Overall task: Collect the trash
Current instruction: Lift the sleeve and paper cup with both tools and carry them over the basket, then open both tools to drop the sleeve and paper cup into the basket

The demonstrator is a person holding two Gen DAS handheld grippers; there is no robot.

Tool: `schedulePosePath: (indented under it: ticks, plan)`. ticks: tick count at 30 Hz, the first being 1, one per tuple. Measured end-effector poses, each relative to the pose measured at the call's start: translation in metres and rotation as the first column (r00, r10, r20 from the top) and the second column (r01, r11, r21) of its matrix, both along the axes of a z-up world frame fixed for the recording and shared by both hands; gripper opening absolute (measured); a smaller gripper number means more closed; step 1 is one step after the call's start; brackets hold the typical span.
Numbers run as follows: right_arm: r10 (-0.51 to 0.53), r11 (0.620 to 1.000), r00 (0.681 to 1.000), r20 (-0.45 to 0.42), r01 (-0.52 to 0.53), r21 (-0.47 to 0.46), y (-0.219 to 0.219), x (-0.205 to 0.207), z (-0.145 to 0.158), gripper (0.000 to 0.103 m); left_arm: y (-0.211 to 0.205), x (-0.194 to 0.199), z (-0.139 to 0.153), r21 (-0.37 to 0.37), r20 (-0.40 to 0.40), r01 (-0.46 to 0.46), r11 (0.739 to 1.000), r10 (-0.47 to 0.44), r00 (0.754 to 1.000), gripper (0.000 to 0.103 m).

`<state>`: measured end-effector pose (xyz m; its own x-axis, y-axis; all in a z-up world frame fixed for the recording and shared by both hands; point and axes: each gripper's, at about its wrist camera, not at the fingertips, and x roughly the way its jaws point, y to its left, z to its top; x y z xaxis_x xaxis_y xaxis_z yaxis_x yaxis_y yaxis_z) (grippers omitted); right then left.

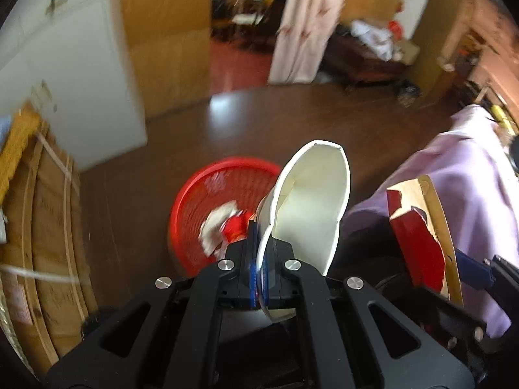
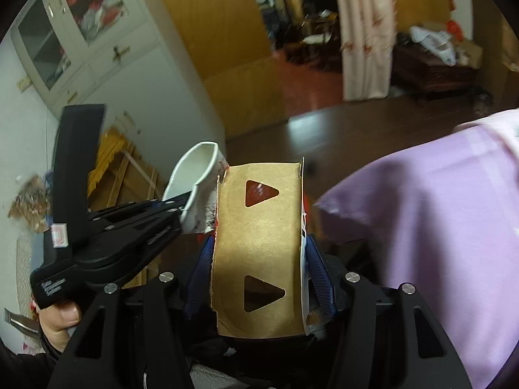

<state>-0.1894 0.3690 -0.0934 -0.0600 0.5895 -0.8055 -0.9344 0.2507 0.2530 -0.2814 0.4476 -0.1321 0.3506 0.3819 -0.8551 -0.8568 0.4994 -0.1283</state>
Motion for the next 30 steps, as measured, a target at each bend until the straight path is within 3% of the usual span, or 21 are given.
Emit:
schedulePosePath:
  ticks: [2, 6, 12, 14, 16, 19, 30]
  plan:
    - [0.017, 0.999, 1.0, -0.025, -0.018, -0.026, 0.016, -0.004, -0.018, 0.056, 0.017, -0.003, -0.022, -0.052, -0.027, -0.026, 0.998, 0.025, 0.999, 0.003]
    - [0.03, 0.998, 0.997, -0.076, -0.034, -0.053, 0.048, -0.003, -0.048, 0.057, 0.034, -0.005, -0.046, -0.089, -0.073, -0.057, 0.994, 0.05, 0.996, 0.003]
    - [0.046, 0.995, 0.989, -0.138, -0.058, -0.081, 0.083, 0.002, -0.077, 0.058, 0.043, -0.008, -0.053, -0.095, -0.096, -0.086, 0.992, 0.077, 0.992, 0.009]
    - [0.05, 0.995, 0.985, -0.163, -0.063, -0.073, 0.089, 0.004, -0.084, 0.058, 0.046, -0.009, -0.053, -0.101, -0.096, -0.094, 0.99, 0.084, 0.992, 0.017]
    - [0.047, 0.995, 0.983, -0.179, -0.062, -0.078, 0.094, 0.007, -0.089, 0.06, 0.05, -0.011, -0.051, -0.109, -0.082, -0.11, 0.988, 0.102, 0.991, 0.048]
    - [0.044, 0.995, 0.98, -0.194, -0.061, -0.083, 0.094, 0.014, -0.094, 0.063, 0.052, -0.014, -0.044, -0.07, -0.065, -0.129, 0.989, 0.125, 0.99, 0.061]
    - [0.045, 0.993, 0.988, -0.148, -0.06, -0.098, 0.067, 0.014, -0.087, 0.071, 0.04, -0.013, -0.028, -0.031, -0.089, -0.129, 0.991, 0.126, 0.988, 0.069]
